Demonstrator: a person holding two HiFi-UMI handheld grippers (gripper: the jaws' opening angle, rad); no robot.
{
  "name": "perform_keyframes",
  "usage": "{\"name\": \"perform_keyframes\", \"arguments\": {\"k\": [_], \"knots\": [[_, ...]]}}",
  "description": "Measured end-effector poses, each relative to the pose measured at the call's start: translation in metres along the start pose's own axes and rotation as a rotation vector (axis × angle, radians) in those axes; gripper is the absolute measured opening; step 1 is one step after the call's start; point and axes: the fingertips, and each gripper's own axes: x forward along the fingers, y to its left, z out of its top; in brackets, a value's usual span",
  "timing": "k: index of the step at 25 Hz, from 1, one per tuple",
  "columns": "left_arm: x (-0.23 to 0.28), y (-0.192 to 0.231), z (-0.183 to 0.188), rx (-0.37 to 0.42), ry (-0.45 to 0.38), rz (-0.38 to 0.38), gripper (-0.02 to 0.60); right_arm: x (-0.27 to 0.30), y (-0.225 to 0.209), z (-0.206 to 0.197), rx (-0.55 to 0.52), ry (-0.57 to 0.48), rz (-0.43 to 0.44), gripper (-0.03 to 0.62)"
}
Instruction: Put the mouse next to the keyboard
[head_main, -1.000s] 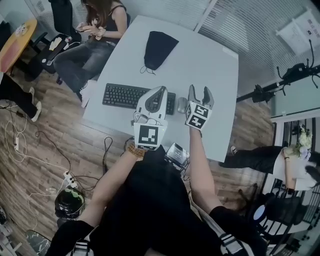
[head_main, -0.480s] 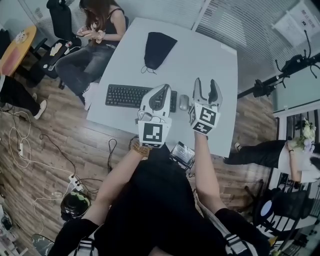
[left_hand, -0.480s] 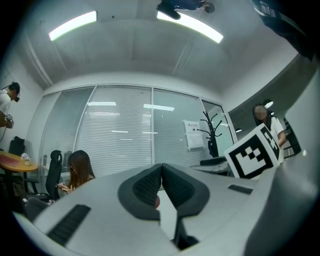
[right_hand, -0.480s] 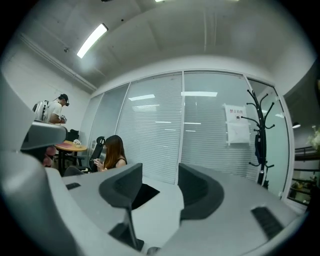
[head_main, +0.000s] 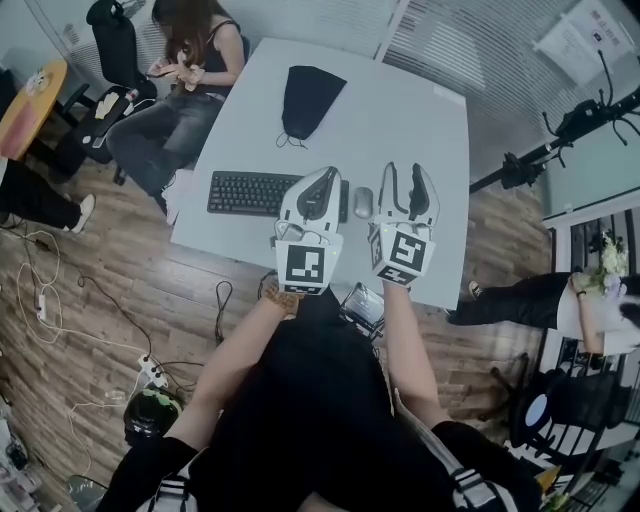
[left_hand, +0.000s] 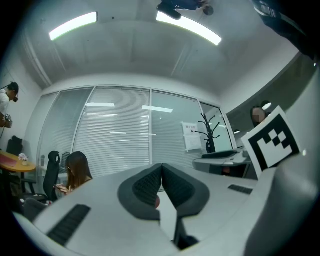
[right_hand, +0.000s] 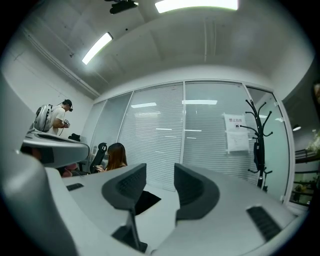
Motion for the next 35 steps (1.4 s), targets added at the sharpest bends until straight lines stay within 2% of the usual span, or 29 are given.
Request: {"name": "perform_keyframes", "arguments": {"k": [13, 23, 35], "knots": [[-0.007, -0.006, 0.003, -0.004, -0.010, -0.021, 0.012, -0.032, 0.007, 0.005, 0.004, -0.034, -0.027, 0.063], [-0.009, -0.013, 0.000, -0.006, -0.010, -0.043, 0.012, -0.046, 0.013, -0.008, 0.012, -0.003, -0.006, 0.014], [-0.013, -0.015, -0.013, 0.000, 0.014, -0.047, 0.012, -0.054, 0.017, -0.028, -0.012, 0.039, 0.016, -0.003]]}}
